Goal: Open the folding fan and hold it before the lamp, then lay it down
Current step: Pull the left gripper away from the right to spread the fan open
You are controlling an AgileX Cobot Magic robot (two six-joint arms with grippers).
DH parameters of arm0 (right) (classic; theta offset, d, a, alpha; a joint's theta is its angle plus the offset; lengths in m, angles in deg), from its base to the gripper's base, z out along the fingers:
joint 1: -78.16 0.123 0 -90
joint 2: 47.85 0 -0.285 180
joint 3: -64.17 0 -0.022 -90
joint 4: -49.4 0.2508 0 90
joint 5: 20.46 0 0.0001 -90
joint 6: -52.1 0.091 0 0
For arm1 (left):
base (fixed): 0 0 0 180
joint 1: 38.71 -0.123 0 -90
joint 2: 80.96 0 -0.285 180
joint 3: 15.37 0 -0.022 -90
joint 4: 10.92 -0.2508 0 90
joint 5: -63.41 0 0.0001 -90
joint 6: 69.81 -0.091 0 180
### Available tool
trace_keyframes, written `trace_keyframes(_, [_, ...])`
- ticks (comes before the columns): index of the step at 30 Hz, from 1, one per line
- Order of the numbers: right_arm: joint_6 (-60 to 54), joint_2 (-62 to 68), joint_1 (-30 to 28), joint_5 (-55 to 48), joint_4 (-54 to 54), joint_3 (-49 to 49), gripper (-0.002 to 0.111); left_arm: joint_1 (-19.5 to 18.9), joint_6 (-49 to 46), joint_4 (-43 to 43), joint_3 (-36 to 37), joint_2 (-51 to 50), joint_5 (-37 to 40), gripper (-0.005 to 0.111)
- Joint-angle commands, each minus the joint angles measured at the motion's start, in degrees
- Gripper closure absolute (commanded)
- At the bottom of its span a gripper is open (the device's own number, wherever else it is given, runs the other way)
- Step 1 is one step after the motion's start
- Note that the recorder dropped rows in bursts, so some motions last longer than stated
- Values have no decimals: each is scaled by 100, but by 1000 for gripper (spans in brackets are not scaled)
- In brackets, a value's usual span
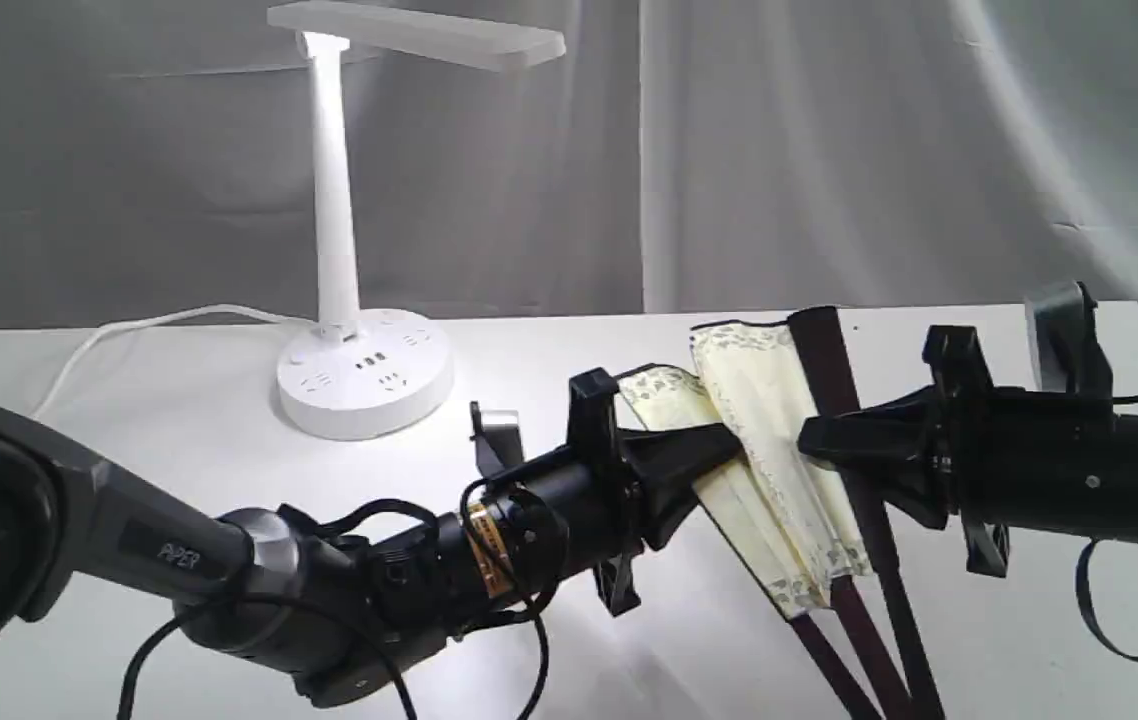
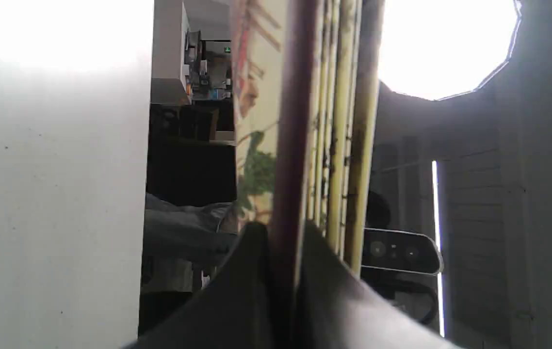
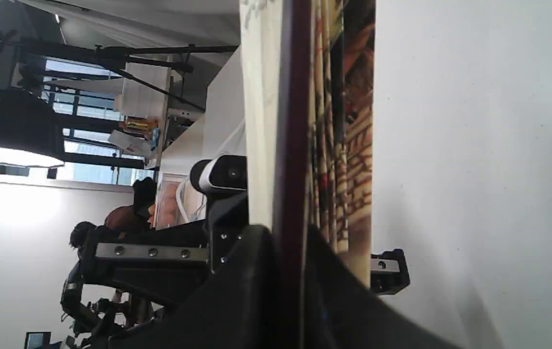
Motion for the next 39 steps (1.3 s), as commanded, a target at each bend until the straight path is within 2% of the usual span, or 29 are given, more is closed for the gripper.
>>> trace_keyframes(1, [-200, -16, 7, -36, -32, 42, 108, -13, 12, 255, 7, 101, -25, 107])
trace_keyframes(15, [106, -16, -282, -27, -32, 312, 108, -13, -252, 787, 146, 525, -25, 107])
trace_keyframes(30, [336, -16, -1160, -258, -32, 311, 108, 2, -874, 1852, 1083, 1231, -25, 107])
trace_keyframes(39, [403, -16, -1583, -418, -32, 311, 108, 2, -1360, 2515, 1882, 1810, -25, 107])
